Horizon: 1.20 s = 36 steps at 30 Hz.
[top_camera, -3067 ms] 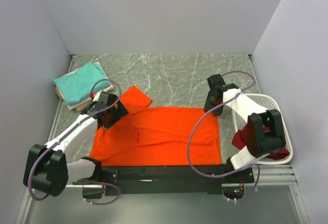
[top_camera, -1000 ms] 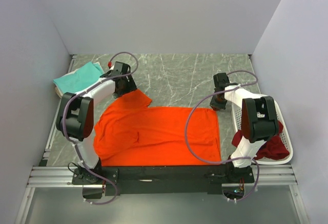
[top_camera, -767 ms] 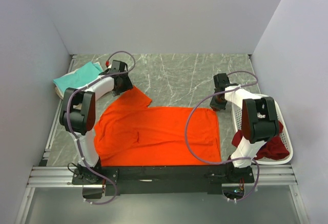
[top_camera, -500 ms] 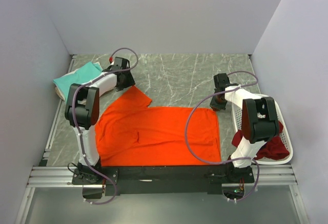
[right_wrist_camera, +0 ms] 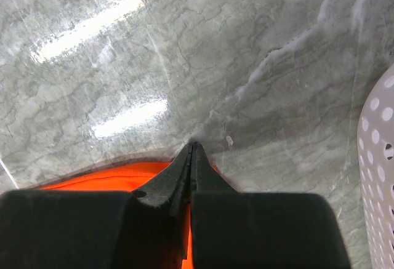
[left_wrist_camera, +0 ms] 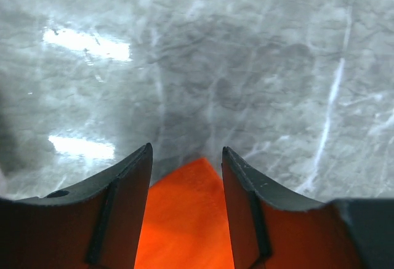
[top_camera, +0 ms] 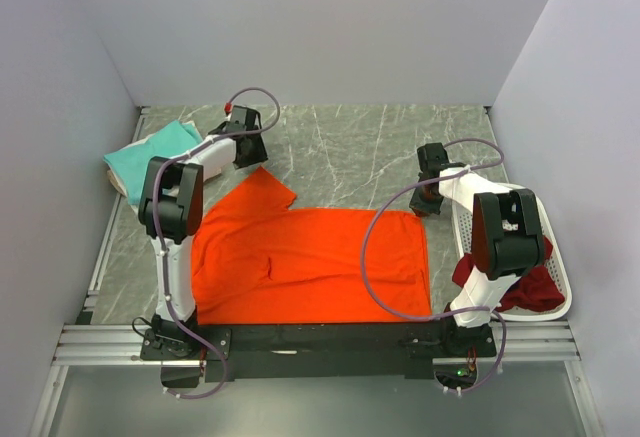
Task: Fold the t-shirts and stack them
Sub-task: Fold the tshirt
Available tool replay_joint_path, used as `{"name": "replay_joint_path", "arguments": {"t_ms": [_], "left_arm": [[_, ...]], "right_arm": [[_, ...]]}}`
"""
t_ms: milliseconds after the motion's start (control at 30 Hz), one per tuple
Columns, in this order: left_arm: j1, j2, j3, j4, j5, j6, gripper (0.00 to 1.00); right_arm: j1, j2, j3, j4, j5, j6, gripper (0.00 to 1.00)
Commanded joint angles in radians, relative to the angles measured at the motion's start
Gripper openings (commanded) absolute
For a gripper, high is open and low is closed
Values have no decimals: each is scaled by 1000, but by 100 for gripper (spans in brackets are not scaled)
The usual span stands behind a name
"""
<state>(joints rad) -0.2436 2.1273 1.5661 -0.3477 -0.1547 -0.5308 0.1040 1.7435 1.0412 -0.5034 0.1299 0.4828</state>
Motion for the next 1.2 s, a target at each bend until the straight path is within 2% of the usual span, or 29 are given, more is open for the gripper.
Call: {"name": "replay_joint_path", "arguments": {"t_ms": [0, 333, 533, 733, 800, 833, 933, 1167], "left_arm": [[-25, 16, 45, 6, -12, 41, 54], [-42, 19, 6, -16, -49, 28, 49], [-57, 48, 31, -42, -72, 49, 31], [-63, 68, 35, -59, -88, 66, 33], [-63, 71, 35, -62, -86, 68, 22], [-63, 71, 35, -62, -83, 68, 14], [-66, 68, 29, -56, -69, 74, 2], [-62, 46, 35, -54, -51, 60, 0]], "right_arm": [[0, -2, -32, -44, -18, 10, 0], [0, -9, -41, -40, -19, 11, 0], [3, -12, -44, -38, -19, 13, 0], [3, -15, -46, -37, -24, 13, 0], [5, -15, -44, -38, -26, 13, 0], [3, -16, -40, -40, -27, 11, 0], [5, -16, -21, -52, -30, 10, 0], [6, -21, 39, -92, -21, 8, 0]]}}
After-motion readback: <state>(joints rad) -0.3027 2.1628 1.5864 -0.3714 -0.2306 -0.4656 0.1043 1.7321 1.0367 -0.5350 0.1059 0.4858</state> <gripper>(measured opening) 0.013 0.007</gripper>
